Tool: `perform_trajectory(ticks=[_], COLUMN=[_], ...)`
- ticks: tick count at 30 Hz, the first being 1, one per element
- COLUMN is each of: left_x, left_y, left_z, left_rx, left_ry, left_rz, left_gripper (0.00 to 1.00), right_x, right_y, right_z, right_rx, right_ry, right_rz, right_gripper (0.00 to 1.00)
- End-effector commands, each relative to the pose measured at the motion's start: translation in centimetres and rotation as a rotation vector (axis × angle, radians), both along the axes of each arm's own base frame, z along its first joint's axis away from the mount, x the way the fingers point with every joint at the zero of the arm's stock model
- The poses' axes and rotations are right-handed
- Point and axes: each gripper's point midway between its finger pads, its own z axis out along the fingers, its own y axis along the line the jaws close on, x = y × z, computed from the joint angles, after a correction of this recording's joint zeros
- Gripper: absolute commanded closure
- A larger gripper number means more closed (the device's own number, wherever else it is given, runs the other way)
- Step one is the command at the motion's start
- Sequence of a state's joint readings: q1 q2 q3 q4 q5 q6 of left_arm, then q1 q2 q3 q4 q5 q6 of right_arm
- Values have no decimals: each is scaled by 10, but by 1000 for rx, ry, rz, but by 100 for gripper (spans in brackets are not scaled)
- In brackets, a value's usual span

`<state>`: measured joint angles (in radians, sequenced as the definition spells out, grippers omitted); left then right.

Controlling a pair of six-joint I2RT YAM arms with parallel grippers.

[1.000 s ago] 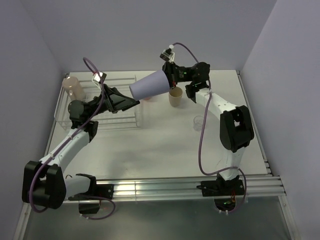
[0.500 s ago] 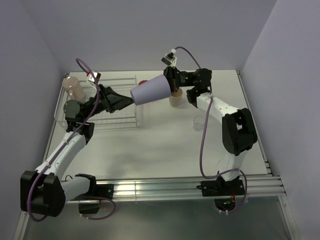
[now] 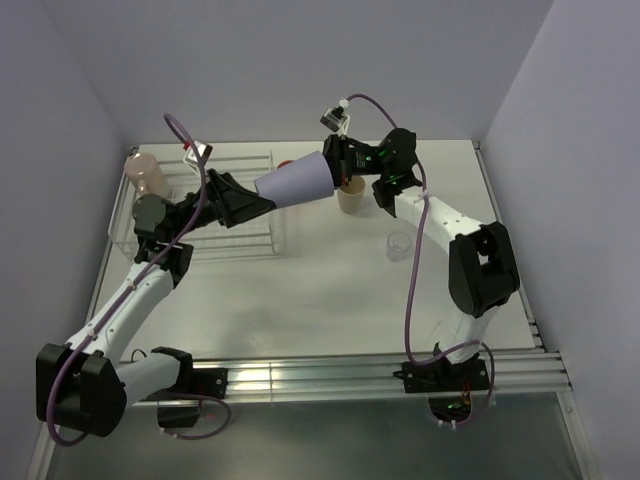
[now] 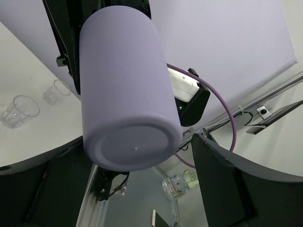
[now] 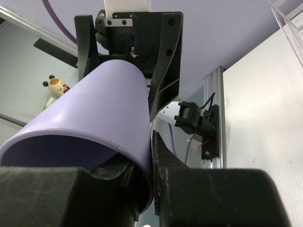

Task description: Load the cups into the dish rack

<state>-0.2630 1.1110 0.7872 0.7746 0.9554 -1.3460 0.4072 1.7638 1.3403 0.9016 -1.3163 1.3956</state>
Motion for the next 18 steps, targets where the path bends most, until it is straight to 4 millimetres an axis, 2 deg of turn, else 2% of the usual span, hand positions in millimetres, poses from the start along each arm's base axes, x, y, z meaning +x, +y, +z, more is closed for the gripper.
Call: perform_trajectory(ticks=[1,10,18], left_x=[-2,-1,-2], left_y=[0,1,3], left_z=[24,20,24], left_rx=[-12,-12,-36], left_ry=[-93,-72,-72], left_rz=[19,27,23], left_gripper=[12,23,21], right_x=[-16,-16,-18], right_y=[1,2,1], right_z=[18,13,9], right_rx=[23,12,5], right_ry=[-86,-85,-87], right_rz=[0,6,14], right_gripper=[100,100,100])
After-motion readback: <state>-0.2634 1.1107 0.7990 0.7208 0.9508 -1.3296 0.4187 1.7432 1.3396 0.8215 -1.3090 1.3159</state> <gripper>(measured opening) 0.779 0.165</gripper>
